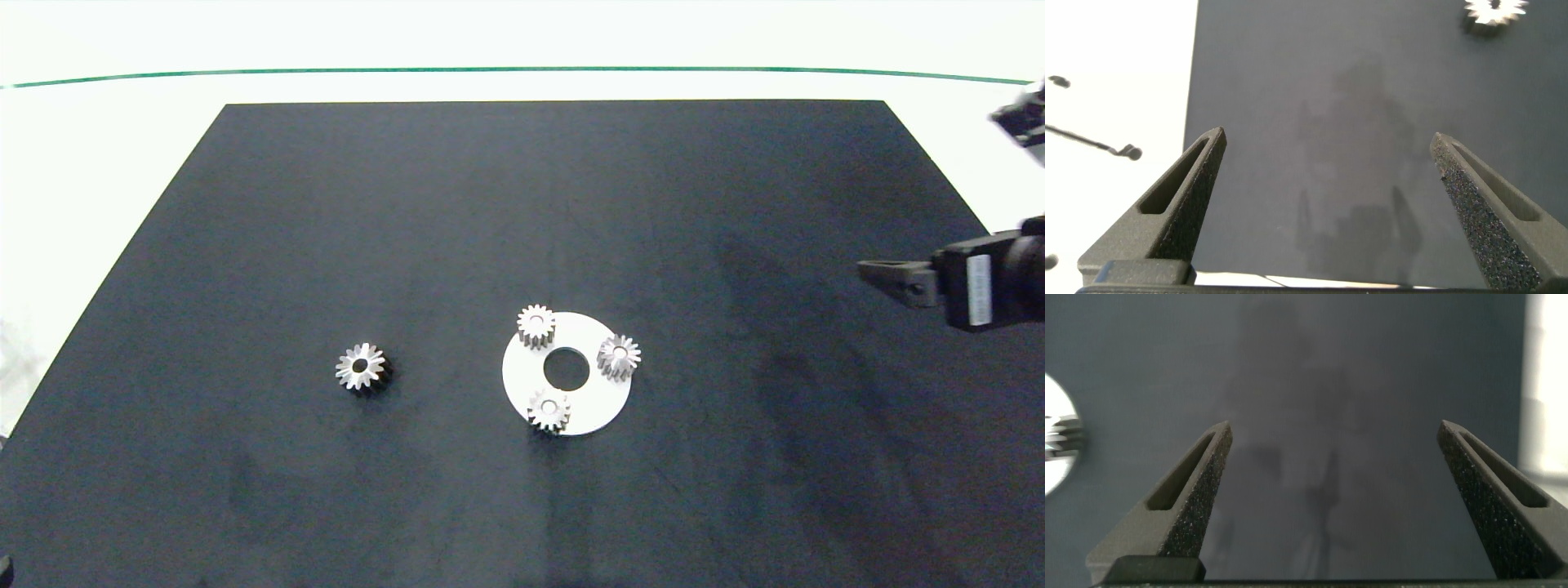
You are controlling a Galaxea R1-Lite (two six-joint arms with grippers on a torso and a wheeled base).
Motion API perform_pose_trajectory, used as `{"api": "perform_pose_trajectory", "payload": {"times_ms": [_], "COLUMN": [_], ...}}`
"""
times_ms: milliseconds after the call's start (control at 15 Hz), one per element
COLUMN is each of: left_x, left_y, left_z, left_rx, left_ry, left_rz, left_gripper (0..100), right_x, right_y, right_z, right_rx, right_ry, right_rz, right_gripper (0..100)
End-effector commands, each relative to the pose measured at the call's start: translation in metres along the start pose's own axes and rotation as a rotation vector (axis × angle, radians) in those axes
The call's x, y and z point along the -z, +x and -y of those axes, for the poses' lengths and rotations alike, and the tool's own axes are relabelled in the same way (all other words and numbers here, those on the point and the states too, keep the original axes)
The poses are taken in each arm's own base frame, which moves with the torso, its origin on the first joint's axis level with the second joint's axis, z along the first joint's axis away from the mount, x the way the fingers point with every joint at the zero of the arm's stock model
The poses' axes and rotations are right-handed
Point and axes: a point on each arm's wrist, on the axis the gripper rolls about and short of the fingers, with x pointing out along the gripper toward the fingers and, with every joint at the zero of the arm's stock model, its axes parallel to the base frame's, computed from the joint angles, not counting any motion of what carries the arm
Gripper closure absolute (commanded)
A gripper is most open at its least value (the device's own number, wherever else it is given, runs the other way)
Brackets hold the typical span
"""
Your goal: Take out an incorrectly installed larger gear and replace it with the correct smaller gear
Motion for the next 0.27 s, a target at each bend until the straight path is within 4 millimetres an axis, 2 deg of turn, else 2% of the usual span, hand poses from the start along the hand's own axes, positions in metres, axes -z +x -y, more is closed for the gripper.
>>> {"api": "perform_pose_trajectory", "payload": {"times_ms": [67,267], "left_x": [0.003,0.016], "left_y": [-0.010,-0.033], "left_z": [-0.001,0.000], "left_rx": [-0.078,-0.158], "left_ry": [-0.020,-0.047], "left_rz": [0.035,0.100], "left_gripper": [0,0], "right_x": [0.049,0.097], "right_y": [-0.090,-0.138], "right_z": [0.060,0.078], "right_rx": [0.162,0.285], "right_ry": [0.106,0.130], "right_rz": [0.150,0.234], "right_gripper": [0,0]}}
